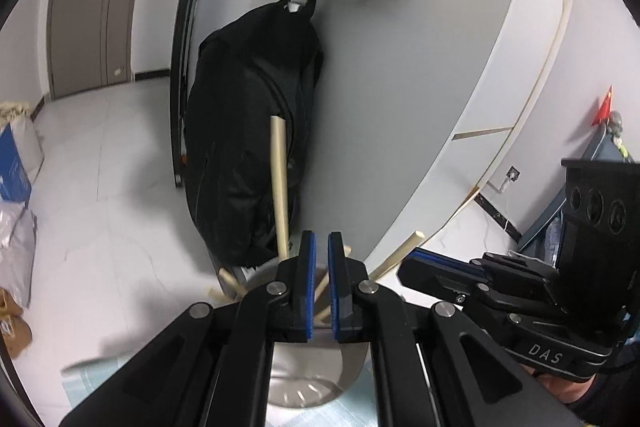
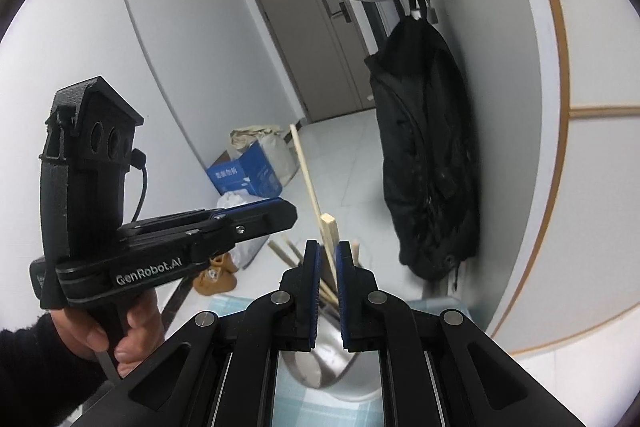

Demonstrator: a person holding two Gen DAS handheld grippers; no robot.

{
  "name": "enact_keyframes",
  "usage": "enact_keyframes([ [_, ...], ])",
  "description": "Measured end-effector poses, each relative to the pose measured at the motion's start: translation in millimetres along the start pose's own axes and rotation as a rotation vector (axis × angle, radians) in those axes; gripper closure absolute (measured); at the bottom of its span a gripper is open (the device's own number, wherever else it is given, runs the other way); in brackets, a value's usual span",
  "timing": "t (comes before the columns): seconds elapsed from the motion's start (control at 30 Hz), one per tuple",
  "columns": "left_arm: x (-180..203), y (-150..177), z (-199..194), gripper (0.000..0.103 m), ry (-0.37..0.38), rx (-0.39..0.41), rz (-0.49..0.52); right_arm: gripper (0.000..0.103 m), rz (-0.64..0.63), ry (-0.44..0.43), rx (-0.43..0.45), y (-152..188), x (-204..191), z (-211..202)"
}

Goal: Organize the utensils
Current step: 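Lower the chopsticks into the holder and open both grippers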

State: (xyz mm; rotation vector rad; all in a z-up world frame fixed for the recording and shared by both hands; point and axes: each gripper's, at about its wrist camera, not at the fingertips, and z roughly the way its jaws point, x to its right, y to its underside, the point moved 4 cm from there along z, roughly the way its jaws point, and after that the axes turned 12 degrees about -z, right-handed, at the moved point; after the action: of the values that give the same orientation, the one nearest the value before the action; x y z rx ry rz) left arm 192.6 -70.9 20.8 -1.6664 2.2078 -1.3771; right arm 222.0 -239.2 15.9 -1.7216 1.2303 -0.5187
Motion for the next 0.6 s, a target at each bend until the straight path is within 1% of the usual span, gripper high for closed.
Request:
enact_keyframes([
  [0.07, -1, 2, -11, 0.101, 0.000, 0.020, -0.014, 0.094, 0.011, 0.004, 0.007, 4, 1, -6],
  [0.1, -2, -1, -10, 0.101, 0.000, 0.022, -0.019, 0.094, 0.013, 0.005, 0.009, 6, 1, -10],
  [0.23, -6, -6, -16, 0.101, -0.028, 0.036, -0.030, 0.091, 0.011, 0.009, 0.005, 7, 2, -17],
  [0.3, -7, -11, -16, 0.101, -0.039, 0.046, -0.044, 0.084, 0.016, 0.014, 0.016, 6, 2, -22],
  [0.37, -10, -11, -24, 0.101, -0.074, 0.067, -0.059, 0.060, 0.030, 0.014, 0.040, 6, 1, -29],
  [0.43, -11, -9, -31, 0.101, -0.103, 0.086, -0.073, 0.058, 0.042, 0.009, 0.071, 4, -2, -39],
  [0.47, -12, -7, -36, 0.099, -0.129, 0.097, -0.081, 0.056, 0.041, 0.006, 0.085, 3, -5, -43],
  [0.5, -12, -6, -36, 0.090, -0.140, 0.101, -0.085, 0.053, 0.039, 0.005, 0.093, 3, -7, -47],
  [0.53, -13, -4, -41, 0.082, -0.156, 0.112, -0.092, 0.047, 0.037, 0.005, 0.104, 2, -11, -51],
  [0.57, -13, -2, -47, 0.066, -0.176, 0.132, -0.104, 0.043, 0.035, 0.003, 0.116, 2, -14, -55],
  [0.6, -15, 1, -53, 0.054, -0.179, 0.154, -0.115, 0.043, 0.032, 0.003, 0.129, 2, -18, -59],
])
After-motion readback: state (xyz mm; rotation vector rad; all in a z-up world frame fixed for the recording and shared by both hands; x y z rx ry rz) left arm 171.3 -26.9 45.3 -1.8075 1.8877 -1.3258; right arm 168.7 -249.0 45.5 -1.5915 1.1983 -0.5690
